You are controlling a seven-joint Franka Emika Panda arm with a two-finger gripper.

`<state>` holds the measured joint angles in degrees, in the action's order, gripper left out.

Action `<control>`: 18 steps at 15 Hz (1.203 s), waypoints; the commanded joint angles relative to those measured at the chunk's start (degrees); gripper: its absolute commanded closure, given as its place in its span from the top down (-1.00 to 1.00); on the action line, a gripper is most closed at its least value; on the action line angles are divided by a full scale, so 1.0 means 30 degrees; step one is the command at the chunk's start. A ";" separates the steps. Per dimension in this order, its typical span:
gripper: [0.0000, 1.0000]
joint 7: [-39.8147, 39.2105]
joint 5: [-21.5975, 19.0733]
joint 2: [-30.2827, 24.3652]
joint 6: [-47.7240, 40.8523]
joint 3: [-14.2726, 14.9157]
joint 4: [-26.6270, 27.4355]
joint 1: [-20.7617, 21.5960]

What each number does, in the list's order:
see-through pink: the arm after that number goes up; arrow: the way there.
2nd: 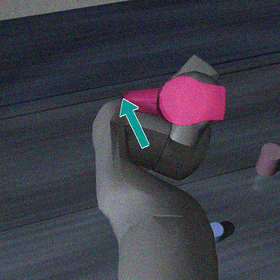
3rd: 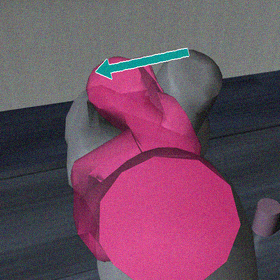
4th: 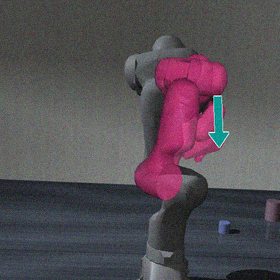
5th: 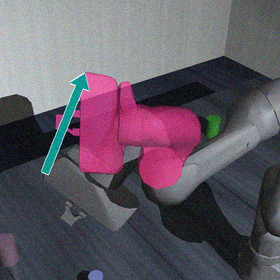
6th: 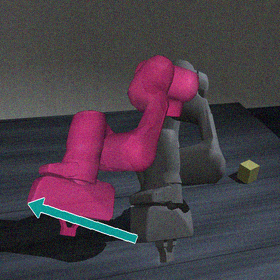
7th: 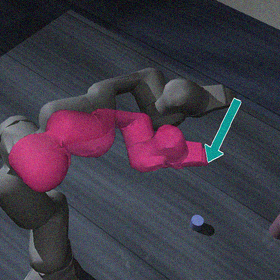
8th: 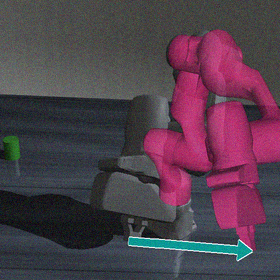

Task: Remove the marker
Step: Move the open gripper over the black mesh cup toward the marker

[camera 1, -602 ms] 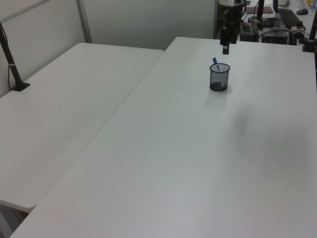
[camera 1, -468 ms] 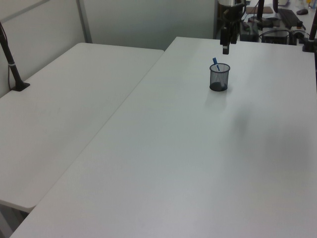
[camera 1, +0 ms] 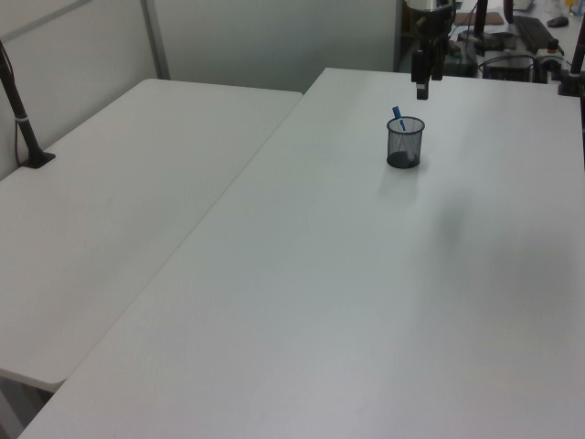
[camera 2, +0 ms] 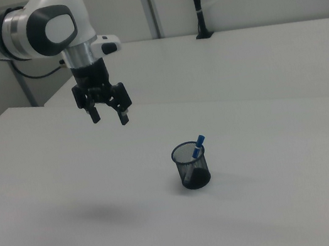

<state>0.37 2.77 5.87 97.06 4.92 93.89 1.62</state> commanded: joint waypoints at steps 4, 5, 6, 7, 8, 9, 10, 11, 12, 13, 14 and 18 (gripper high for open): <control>1.00 -0.0563 -0.0102 -0.0315 0.0017 0.0613 -0.0151 0.0074; 1.00 -0.0563 -0.0102 -0.0257 0.0542 0.0846 -0.0327 0.0074; 1.00 -0.0563 -0.0102 -0.0198 0.0895 0.1052 -0.0329 0.0074; 1.00 -0.0650 -0.0073 -0.0111 0.1276 0.1257 -0.0300 0.0074; 1.00 -0.0854 -0.0073 0.0064 0.1918 0.1549 -0.0300 0.0074; 1.00 -0.1001 -0.0073 0.0327 0.2620 0.1929 -0.0300 0.0074; 1.00 -0.1002 -0.0073 0.0591 0.3352 0.2310 -0.0300 0.0074; 1.00 -0.1031 -0.0073 0.0883 0.4143 0.2633 -0.0300 0.0074; 1.00 -0.1031 -0.0073 0.1176 0.4876 0.2955 -0.0300 0.0074; 1.00 -0.1031 -0.0102 0.1498 0.5463 0.3219 -0.0300 -0.0071; 0.99 -0.1002 -0.0102 0.1763 0.6107 0.3309 -0.0329 -0.0247; 0.87 -0.0856 -0.0074 0.2933 0.7839 0.3602 -0.0474 -0.0775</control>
<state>-1.54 2.77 12.28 117.50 14.92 93.15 -0.08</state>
